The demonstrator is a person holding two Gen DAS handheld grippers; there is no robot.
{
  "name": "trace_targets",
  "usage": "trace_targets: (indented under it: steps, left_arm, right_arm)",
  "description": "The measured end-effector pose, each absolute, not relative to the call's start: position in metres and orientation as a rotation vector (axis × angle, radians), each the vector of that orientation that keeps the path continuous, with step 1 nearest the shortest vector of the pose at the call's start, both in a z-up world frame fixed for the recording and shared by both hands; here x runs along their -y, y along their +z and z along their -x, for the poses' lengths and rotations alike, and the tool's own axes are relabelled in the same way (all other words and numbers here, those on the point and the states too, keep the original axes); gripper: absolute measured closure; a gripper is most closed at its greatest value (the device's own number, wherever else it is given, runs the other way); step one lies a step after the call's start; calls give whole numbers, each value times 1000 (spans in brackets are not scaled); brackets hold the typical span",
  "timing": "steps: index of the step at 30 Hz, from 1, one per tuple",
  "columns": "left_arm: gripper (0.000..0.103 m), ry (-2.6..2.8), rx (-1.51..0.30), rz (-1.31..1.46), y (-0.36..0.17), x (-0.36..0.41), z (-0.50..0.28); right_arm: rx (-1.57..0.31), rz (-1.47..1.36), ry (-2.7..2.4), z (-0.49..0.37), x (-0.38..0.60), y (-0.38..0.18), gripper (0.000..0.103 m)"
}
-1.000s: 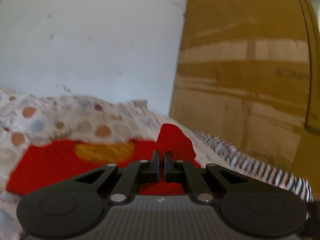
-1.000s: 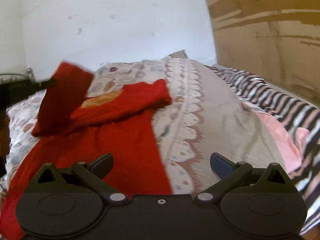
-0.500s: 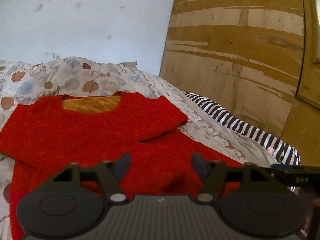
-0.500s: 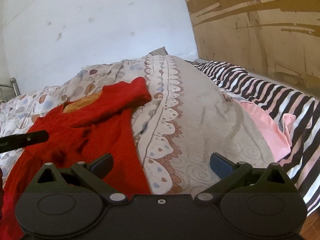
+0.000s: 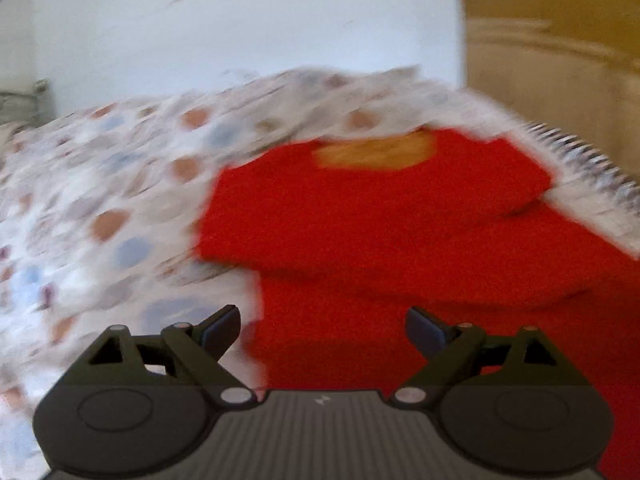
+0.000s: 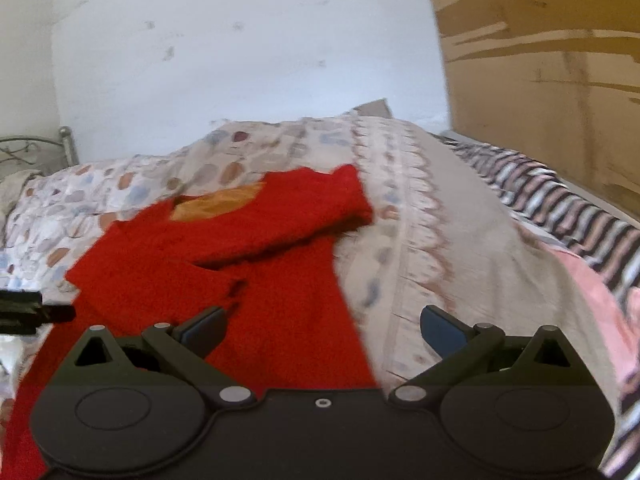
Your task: Fold small clothes
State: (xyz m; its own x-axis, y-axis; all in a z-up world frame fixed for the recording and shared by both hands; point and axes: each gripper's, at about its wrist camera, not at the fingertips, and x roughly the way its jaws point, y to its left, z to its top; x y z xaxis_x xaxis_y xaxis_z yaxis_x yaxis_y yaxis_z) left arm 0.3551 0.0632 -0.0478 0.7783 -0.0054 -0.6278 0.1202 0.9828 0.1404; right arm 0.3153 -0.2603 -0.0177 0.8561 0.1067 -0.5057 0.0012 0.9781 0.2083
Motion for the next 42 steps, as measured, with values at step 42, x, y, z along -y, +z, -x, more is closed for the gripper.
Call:
trace_targets:
  steps: [42]
  left_arm:
    - [6,252,-516,69,-85,-183,-458]
  right_arm:
    - [-673,-212,213,-402,195,-56,0]
